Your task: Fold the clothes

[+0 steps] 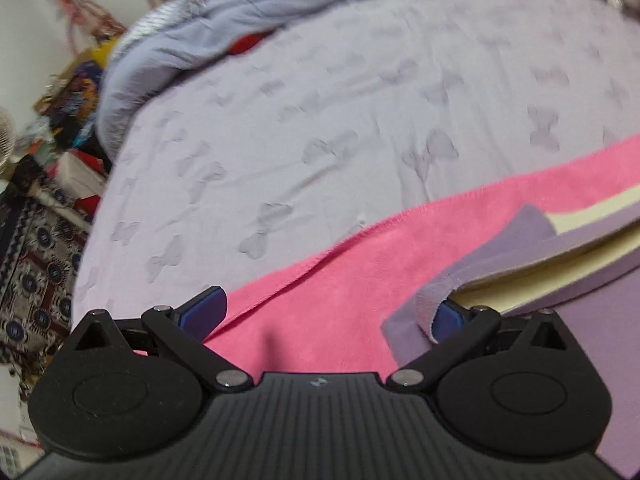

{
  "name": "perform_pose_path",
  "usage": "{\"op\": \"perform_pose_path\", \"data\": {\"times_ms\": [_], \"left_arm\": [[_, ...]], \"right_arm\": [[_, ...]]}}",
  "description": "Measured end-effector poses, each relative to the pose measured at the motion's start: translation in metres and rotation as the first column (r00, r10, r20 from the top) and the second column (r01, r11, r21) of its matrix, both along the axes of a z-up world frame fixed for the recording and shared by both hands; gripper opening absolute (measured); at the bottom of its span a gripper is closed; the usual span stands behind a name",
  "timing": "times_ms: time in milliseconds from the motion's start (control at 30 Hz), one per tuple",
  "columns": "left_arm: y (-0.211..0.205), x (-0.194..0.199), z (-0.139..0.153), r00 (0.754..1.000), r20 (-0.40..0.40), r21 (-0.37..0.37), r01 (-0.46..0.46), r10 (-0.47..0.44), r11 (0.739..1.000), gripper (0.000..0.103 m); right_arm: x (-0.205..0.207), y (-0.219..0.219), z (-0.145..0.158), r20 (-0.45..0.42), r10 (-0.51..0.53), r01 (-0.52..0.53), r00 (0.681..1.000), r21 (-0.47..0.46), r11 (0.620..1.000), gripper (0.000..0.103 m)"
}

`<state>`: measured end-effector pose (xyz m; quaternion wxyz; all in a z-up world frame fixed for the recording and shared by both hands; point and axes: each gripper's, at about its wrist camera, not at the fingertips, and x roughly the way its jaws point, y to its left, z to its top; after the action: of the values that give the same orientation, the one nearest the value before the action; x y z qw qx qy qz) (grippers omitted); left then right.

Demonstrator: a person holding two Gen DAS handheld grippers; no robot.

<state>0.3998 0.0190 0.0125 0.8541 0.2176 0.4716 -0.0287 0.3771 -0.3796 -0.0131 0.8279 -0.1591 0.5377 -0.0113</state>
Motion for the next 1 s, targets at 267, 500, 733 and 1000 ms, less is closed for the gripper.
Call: {"op": "perform_pose_path", "data": {"times_ms": [267,500,733,1000], "left_arm": [[0.035,0.081,-0.022,0.887,-0.457,-0.202,-0.170,0.061,0.965,0.103],[0.069,0.112,-0.044,0.690,-0.680,-0.277,-0.555,0.249,0.784,0.103],[0.072,0.110,-0.044,0.695,-0.677,-0.299,-0.561,0.243,0.772,0.102],[0.121,0.096,-0.038,0.606,-0.687,-0.486,-0.793,0.401,0.367,0.102]], "right_arm": [[0.073,-0.059,0.000,-0.379,-0.039,0.178,0.925,0.339,0.924,0.103],[0.082,-0.085,-0.027,-0.593,-0.187,0.507,0.783,0.435,0.745,0.103],[0.070,-0.115,-0.031,-0.618,-0.253,0.621,0.744,0.498,0.606,0.103],[0.037,-0.140,0.005,-0.402,-0.456,0.589,0.794,0.694,0.413,0.103]]}}
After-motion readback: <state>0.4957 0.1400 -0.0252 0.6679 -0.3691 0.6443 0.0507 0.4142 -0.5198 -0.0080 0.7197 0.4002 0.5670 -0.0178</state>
